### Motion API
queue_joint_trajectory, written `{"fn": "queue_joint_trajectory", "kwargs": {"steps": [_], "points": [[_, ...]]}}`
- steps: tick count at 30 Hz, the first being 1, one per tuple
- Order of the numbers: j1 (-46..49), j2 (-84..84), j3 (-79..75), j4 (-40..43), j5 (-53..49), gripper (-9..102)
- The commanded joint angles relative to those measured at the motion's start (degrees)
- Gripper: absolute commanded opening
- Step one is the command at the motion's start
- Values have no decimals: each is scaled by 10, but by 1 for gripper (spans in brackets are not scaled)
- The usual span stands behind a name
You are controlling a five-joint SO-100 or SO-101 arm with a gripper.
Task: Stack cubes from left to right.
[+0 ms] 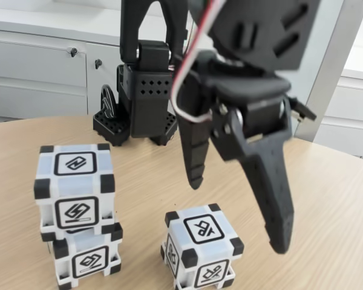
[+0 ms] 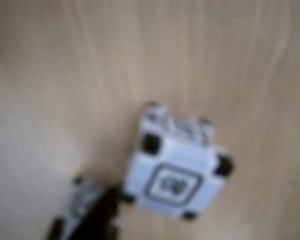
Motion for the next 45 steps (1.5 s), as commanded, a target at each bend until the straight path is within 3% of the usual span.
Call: {"fn": "queue_joint_trajectory", "kwargs": {"steps": [1,45], "points": [[-14,-4,-4,-5,11,42],[-1,-92,-3,-12,157,38]]}}
